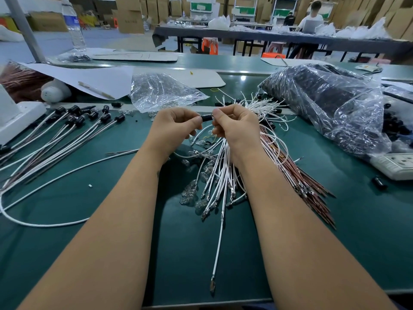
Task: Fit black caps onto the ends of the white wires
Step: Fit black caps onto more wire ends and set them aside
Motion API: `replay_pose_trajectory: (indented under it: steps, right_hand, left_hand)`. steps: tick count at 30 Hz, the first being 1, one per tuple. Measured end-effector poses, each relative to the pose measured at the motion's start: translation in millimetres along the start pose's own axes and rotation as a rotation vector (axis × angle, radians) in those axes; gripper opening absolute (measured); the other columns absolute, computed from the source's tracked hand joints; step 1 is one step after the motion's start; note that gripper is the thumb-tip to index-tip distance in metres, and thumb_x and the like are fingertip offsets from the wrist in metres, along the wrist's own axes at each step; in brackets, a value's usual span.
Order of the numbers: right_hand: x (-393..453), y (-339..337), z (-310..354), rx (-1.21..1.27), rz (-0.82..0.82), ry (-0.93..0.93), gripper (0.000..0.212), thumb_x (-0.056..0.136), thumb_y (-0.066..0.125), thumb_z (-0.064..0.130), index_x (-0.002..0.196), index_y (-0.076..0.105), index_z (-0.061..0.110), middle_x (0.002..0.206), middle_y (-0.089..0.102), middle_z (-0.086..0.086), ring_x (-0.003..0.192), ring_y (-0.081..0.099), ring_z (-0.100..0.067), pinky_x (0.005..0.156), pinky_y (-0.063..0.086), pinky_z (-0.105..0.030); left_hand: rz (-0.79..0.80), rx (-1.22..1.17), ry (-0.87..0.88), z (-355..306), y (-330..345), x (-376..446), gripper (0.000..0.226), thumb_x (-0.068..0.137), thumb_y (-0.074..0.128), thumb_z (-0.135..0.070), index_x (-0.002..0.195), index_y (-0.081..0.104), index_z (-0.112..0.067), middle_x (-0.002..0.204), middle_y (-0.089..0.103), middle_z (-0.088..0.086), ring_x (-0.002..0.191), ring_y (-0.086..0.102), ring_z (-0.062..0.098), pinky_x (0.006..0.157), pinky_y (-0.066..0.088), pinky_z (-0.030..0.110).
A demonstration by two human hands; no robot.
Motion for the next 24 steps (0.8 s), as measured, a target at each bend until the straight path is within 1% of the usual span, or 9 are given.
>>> replay_pose_trajectory:
  steps: [5,7,10,11,14,16,18,21,24]
  right_hand:
    - [0.4,0.9,-2.5,0.008,0.015,0.026,0.015,0.092,0.062,0.007,0.078,0.064,0.011,0.061,0.063,0.0,0.048,0.058,-0.011,0.053,0.049,-0.023]
    - [0.4,1.4,-2.7,0.016,0.019,0.029,0.015,0.093,0.06,0.007,0.079,0.064,0.011,0.062,0.063,0.0,0.048,0.058,-0.009,0.054,0.05,-0.023]
    - [0.9,1.3,-2.3,-0.023,0.021,0.005,0.016,0.093,0.061,0.006,0.078,0.064,0.013,0.06,0.063,0.002,0.049,0.059,-0.008,0.055,0.051,-0.022]
    - [1.1,1.6,-2.5,-0.039,0.027,0.003,0.017,0.093,0.061,0.007,0.077,0.063,0.013,0.059,0.063,0.003,0.048,0.058,-0.008,0.054,0.051,-0.021]
    - [1.1,2.8,-3.8,-0.06,0.044,0.001,0.018,0.093,0.06,0.007,0.076,0.061,0.013,0.058,0.061,0.003,0.045,0.057,-0.008,0.05,0.049,-0.02]
    - [1.0,2.5,-4.2,-0.053,0.034,-0.004,0.018,0.093,0.06,0.007,0.076,0.061,0.013,0.057,0.061,0.005,0.045,0.058,-0.008,0.05,0.049,-0.02]
    - [0.6,2.6,-4.8,-0.043,0.027,-0.004,0.018,0.093,0.06,0.007,0.077,0.061,0.013,0.058,0.062,0.004,0.047,0.06,-0.008,0.053,0.052,-0.022]
    - [0.9,3.4,-3.5,-0.015,0.027,0.002,0.015,0.094,0.06,0.007,0.08,0.062,0.012,0.062,0.064,0.001,0.05,0.061,-0.008,0.057,0.052,-0.024]
    - [0.5,4.4,-1.9,-0.007,0.028,0.0,0.013,0.094,0.059,0.007,0.082,0.062,0.011,0.064,0.063,0.0,0.05,0.06,-0.007,0.056,0.051,-0.022]
  left_hand:
    - [-0.02,-0.006,0.018,0.2,-1.3,-0.4,0.016,0.087,0.068,-0.01,0.077,0.07,-0.022,0.062,0.068,-0.01,0.048,0.05,-0.003,0.052,0.039,0.009]
    - [-0.029,0.0,0.015,0.5,-3.1,-0.7,0.014,0.087,0.067,-0.012,0.077,0.071,-0.021,0.061,0.068,-0.01,0.048,0.048,-0.002,0.052,0.038,0.009]
    - [-0.022,0.016,-0.007,3.1,-5.2,-0.9,0.012,0.088,0.068,-0.018,0.077,0.073,-0.021,0.062,0.069,-0.007,0.054,0.042,0.011,0.052,0.037,0.019]
    - [-0.017,0.018,-0.006,3.5,-5.2,-1.0,0.012,0.087,0.068,-0.017,0.077,0.073,-0.021,0.062,0.069,-0.006,0.055,0.041,0.013,0.051,0.036,0.02]
    - [-0.012,0.025,0.021,1.5,-3.2,-3.0,0.012,0.087,0.069,-0.014,0.077,0.072,-0.021,0.06,0.069,-0.007,0.05,0.043,0.006,0.05,0.036,0.014]
    - [-0.018,0.017,0.031,-0.3,-2.1,-3.9,0.013,0.087,0.069,-0.013,0.077,0.072,-0.021,0.059,0.068,-0.007,0.052,0.047,0.004,0.052,0.037,0.013]
    - [-0.03,0.009,0.029,-0.9,-2.8,-4.4,0.014,0.088,0.069,-0.015,0.076,0.072,-0.022,0.058,0.067,-0.008,0.051,0.042,0.007,0.05,0.035,0.014]
    - [-0.059,0.002,0.012,-0.8,-4.9,-4.5,0.015,0.088,0.068,-0.02,0.073,0.071,-0.023,0.057,0.065,-0.008,0.057,0.037,0.02,0.05,0.034,0.02]
    - [-0.078,0.007,-0.008,-0.2,-5.6,-5.0,0.016,0.088,0.069,-0.021,0.072,0.071,-0.025,0.055,0.064,-0.009,0.06,0.038,0.02,0.052,0.034,0.024]
Point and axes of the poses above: each hand's wrist, its own x-axis towards the middle knuckle, its own y-axis out of the palm, z = x × y, the point moved 6 cm from there along x, towards the middle knuckle
